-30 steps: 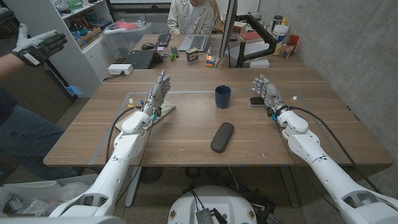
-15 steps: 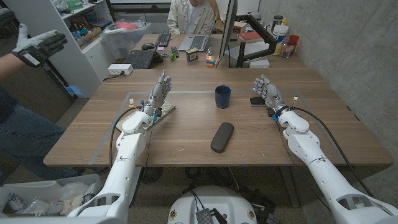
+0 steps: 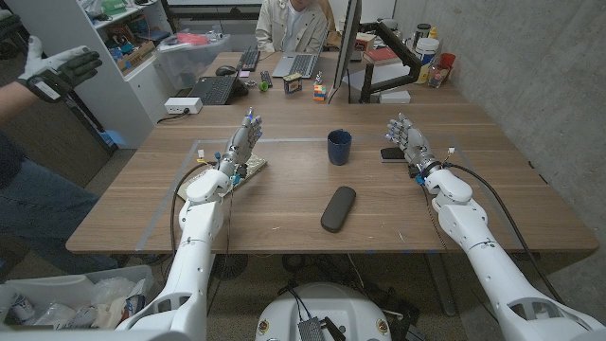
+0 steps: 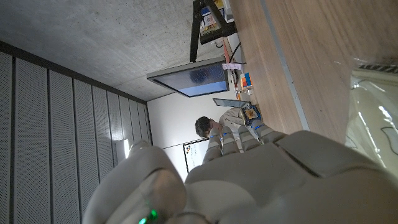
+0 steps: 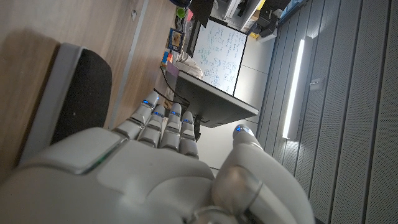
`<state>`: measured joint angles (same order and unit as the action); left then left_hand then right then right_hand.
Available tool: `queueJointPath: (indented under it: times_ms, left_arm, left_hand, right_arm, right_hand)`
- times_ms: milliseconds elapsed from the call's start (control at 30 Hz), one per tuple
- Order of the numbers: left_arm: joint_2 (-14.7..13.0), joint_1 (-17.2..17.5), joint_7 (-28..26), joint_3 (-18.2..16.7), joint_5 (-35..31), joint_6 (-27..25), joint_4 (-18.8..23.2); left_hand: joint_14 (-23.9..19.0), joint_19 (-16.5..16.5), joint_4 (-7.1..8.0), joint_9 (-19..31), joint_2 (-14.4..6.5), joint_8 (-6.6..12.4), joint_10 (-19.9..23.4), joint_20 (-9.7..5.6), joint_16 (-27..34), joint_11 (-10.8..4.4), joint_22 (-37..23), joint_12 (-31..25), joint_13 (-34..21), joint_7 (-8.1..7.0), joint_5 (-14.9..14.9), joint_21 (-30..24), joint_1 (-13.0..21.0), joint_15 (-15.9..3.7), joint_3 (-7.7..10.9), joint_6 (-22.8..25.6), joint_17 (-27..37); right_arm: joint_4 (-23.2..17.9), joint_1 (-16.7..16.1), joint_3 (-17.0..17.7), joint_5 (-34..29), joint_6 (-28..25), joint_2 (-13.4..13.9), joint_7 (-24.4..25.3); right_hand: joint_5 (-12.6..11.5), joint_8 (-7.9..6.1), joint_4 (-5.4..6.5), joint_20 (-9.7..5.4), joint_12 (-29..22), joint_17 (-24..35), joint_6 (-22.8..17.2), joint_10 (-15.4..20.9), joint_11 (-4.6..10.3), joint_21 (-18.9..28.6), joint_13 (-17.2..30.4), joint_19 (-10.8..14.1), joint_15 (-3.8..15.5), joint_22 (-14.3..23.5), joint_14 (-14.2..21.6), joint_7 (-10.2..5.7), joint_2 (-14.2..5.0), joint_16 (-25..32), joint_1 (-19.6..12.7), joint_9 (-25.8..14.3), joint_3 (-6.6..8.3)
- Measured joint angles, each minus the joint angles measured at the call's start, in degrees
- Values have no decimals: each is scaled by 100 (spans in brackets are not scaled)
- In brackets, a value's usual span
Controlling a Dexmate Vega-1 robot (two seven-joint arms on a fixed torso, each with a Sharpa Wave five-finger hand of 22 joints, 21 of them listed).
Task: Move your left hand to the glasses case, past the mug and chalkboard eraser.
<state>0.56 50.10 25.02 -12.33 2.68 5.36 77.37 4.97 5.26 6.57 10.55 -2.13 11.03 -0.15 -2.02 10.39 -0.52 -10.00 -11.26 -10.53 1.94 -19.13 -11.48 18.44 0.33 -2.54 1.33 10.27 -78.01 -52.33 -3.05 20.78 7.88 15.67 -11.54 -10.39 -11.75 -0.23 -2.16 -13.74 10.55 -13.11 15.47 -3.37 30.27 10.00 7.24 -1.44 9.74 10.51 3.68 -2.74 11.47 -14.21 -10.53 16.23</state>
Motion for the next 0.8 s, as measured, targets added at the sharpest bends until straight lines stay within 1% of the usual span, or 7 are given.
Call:
queueJointPath:
  times_ms: [100, 333, 433, 500, 800]
  left_arm:
    - [34, 1, 30, -22, -79, 0, 34]
    - [107, 40, 76, -64, -223, 26, 143]
    - [137, 69, 90, -76, -275, 38, 197]
    - [145, 77, 93, -78, -294, 47, 217]
    - [180, 159, 115, -69, -434, 94, 395]
  left_hand:
    - [0, 22, 0, 0, 0, 0, 0, -22, 0, 0, 0, 0, 0, 0, 0, 0, 0, 0, 0, 0, 0]
    - [0, 22, 0, -1, -22, 0, 0, -22, 0, 0, 0, 0, 0, 0, 0, 0, 22, 0, 0, 0, 0]
    - [0, 53, 0, -1, -22, 0, 0, 8, 0, 0, 0, 0, 0, 0, 0, 0, 22, 0, 0, 0, 0]
    - [0, 53, 0, -1, -22, 0, 0, 8, 0, 0, 0, 0, 0, 0, 0, 0, 22, 0, 0, 0, 0]
    - [0, 53, -19, -1, -53, 0, -31, 8, 0, -31, 0, 0, 1, 0, 0, 0, 53, 0, -19, 0, -1]
  right_arm:
    - [-10, -9, 38, -30, -8, -30, -15]
    - [-30, -37, 106, -94, -29, -86, -49]
    - [-38, -47, 120, -105, -35, -98, -52]
    - [-49, -61, 143, -128, -45, -112, -66]
    - [-80, -98, 190, -150, -48, -149, -80]
  right_hand:
    - [0, 0, 0, 0, 0, 0, 0, 0, 0, 0, 0, 0, -8, 0, 7, 0, 0, 0, 0, 0, 0]
    - [0, 0, 0, 0, 0, 0, 0, 0, 0, 0, 0, -1, -8, 0, 6, 0, 0, 0, 0, 0, 0]
    - [0, 1, 0, 0, 0, -1, 0, 0, 0, -38, 0, -1, -8, 0, 6, 0, 0, 0, 0, 0, 0]
    - [0, 37, 0, 0, 0, -1, 0, 0, 0, -44, 0, -1, -8, 0, 6, 0, 0, 0, 0, 0, 0]
    - [0, 39, 0, 0, 44, -1, -31, -1, 0, -44, -1, -1, -8, 0, 5, -31, 0, 0, 0, 1, 0]
